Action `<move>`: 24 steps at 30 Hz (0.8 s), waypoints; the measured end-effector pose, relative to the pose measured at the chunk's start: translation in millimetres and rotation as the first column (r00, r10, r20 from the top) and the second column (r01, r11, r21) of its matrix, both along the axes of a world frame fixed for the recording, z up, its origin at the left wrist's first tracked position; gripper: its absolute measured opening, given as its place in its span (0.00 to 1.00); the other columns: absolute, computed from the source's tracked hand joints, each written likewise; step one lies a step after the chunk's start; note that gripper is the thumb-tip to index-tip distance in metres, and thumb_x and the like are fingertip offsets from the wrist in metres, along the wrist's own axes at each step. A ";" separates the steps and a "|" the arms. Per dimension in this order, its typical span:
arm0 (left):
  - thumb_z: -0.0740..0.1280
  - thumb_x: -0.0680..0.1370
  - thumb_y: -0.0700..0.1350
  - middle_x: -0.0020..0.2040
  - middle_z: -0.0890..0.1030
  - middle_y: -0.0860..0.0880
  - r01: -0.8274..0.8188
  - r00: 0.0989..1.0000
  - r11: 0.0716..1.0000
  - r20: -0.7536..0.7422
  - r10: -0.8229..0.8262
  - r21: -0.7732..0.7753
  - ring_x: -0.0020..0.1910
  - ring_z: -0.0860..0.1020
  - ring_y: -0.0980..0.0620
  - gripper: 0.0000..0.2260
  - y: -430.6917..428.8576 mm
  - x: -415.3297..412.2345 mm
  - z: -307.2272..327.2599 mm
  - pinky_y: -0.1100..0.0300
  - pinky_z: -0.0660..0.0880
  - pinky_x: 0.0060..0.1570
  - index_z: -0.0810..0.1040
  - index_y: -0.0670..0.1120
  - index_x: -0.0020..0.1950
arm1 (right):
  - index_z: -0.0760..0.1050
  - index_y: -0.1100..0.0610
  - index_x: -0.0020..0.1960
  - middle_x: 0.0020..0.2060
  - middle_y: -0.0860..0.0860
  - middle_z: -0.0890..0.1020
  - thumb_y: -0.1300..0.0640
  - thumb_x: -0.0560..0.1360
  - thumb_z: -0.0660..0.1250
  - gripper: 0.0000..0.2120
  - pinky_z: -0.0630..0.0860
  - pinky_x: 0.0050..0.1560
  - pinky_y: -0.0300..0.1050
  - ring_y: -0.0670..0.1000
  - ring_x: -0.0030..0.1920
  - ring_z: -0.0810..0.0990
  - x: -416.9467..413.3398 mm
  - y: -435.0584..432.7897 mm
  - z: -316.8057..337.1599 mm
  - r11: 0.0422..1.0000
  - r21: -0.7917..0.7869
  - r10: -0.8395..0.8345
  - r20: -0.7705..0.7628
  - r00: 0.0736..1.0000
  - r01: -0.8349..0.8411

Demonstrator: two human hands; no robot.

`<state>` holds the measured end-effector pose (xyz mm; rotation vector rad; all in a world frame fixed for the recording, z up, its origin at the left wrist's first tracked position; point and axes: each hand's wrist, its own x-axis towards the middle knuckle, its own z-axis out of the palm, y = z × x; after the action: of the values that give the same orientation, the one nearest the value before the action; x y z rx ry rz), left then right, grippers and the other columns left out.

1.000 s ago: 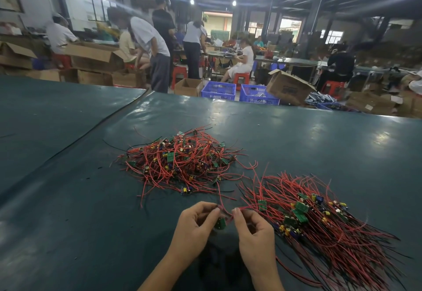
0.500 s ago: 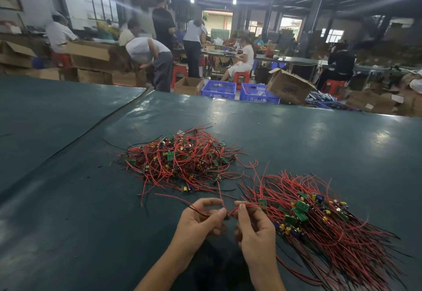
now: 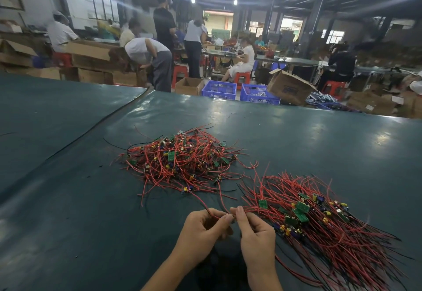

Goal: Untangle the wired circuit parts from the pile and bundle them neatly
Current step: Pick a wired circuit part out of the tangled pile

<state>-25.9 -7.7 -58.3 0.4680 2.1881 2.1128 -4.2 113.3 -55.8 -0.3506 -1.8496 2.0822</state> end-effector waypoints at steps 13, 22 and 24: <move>0.69 0.71 0.51 0.32 0.82 0.44 -0.041 0.997 0.990 0.073 0.031 0.137 0.31 0.79 0.50 0.14 -6.5 -4.9 7.1 0.60 0.76 0.34 0.82 0.40 0.41 | 0.85 0.53 0.38 0.23 0.46 0.64 0.48 0.74 0.69 0.12 0.59 0.21 0.35 0.43 0.23 0.59 -1.6 21.9 5.6 0.960 -0.199 -0.205 -0.019 0.979 0.197; 0.68 0.77 0.45 0.33 0.83 0.47 0.053 0.999 0.998 0.009 -0.053 0.018 0.32 0.79 0.52 0.07 -6.7 -4.4 7.7 0.62 0.76 0.37 0.83 0.43 0.43 | 0.86 0.48 0.38 0.30 0.45 0.81 0.51 0.78 0.66 0.13 0.74 0.33 0.34 0.42 0.31 0.78 0.1 -1.0 3.5 0.996 0.016 -0.087 -0.022 0.996 0.088; 0.69 0.75 0.47 0.33 0.83 0.47 0.054 0.998 0.998 0.029 -0.055 0.031 0.33 0.79 0.52 0.09 -7.3 -5.7 11.2 0.61 0.77 0.37 0.82 0.42 0.42 | 0.86 0.47 0.39 0.25 0.44 0.74 0.52 0.78 0.66 0.13 0.65 0.25 0.35 0.41 0.25 0.67 -0.2 14.8 7.2 0.981 -0.082 -0.177 -0.016 0.984 0.175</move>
<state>-31.6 -15.0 -47.1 0.4898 2.1052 2.1139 -4.5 128.1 -48.6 -0.4893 -1.6601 2.0342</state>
